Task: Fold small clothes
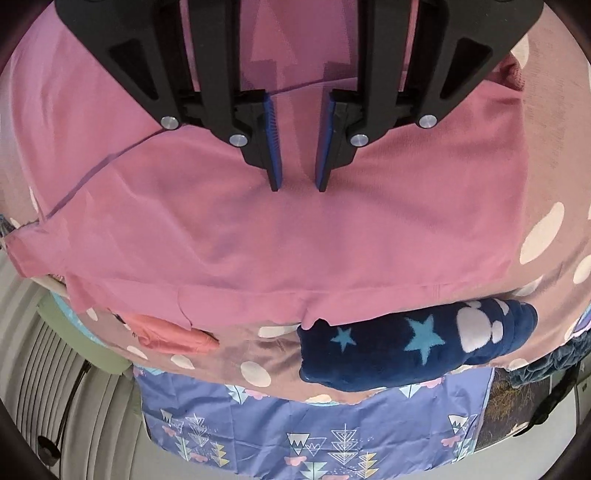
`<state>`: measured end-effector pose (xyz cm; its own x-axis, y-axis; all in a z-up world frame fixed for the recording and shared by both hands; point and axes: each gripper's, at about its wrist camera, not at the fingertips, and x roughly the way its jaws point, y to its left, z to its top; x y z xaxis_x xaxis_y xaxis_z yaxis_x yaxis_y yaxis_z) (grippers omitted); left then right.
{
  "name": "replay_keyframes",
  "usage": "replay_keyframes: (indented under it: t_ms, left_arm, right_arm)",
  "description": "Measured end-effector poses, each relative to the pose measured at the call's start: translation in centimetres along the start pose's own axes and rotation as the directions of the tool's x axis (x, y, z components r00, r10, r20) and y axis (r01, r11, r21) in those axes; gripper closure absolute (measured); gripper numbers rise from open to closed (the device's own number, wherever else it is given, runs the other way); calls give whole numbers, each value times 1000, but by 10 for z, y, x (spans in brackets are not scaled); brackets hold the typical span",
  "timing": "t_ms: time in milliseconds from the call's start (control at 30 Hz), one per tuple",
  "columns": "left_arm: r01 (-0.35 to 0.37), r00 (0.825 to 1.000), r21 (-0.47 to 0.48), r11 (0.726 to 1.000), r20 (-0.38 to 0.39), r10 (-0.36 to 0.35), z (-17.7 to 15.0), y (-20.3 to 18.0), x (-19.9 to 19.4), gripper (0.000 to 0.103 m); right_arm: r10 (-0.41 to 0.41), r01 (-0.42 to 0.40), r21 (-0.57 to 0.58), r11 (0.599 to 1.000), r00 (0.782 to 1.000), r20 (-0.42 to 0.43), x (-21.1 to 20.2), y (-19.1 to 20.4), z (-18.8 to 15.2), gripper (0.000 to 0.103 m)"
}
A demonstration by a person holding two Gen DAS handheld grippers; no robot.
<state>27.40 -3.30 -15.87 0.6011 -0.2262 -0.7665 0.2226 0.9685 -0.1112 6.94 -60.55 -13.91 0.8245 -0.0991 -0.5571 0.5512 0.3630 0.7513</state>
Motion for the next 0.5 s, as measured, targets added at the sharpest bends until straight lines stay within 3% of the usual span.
replay_keyframes:
  t_ms: [200,233,267,367,500]
  left_arm:
    - [23,1000,-14,1000,6,-23,-1,4,-1,81]
    - [24,1000,-15,1000,7,-24,-1,4,-1,81]
    - [26,1000,-15,1000,7,-26,-1,3,-1,81]
    - [37,999,-23,999,11,-37,-1,5,-2,80]
    - [62,998,-37,997,14,-61,-2,9,-2,78]
  right_arm:
    - [-5,5,7,1000,1000,-6,13,1,-7,73]
    - [-5,5,0,1000,1000,-3,11,1,-7,77]
    - [-7,7,-10,1000,1000,-5,12,3,-8,97]
    - [-21,21,-26,999,1000,4,14,17,-11,98]
    - [102,-104,-110,989,995,-17,7,71,-33,98]
